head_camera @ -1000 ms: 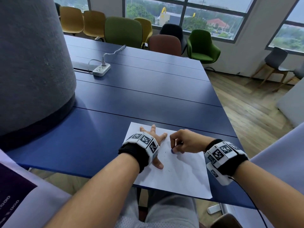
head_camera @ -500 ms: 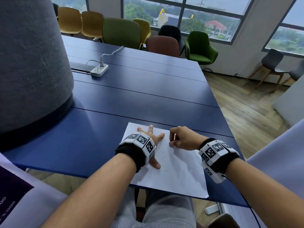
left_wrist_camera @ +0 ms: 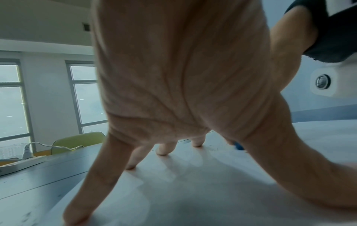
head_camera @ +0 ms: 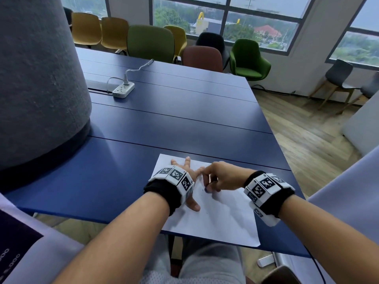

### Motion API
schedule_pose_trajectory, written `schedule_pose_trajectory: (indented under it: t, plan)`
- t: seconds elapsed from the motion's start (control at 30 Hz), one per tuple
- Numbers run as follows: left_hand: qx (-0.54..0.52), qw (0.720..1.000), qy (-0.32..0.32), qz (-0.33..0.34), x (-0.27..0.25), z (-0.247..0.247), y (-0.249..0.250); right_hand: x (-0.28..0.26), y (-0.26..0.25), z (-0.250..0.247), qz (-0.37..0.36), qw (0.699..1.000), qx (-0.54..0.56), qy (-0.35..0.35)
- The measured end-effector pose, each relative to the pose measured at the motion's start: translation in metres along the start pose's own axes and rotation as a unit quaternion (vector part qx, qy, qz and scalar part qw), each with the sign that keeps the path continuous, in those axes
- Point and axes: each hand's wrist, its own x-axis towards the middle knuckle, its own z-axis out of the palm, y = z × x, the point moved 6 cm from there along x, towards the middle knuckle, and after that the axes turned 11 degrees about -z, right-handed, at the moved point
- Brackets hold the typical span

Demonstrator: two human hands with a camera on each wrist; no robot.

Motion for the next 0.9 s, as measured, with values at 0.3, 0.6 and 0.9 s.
schedule_pose_trajectory:
  t: [0.3, 0.6, 0.9]
  plan:
    - [0.006, 1.000, -0.002, -0.005, 0.000, 0.000, -0.001, -0.010, -0.010, 0.011, -0.011, 0.999, 0.009, -0.050]
    - [0.004, 1.000, -0.011, -0.014, 0.002, 0.001, -0.001, -0.015, -0.011, 0.016, -0.004, 0.995, 0.026, -0.100]
    - [0.014, 1.000, -0.016, -0.017, 0.004, 0.001, 0.001, -0.030, -0.012, 0.022, -0.015, 0.998, 0.023, -0.054]
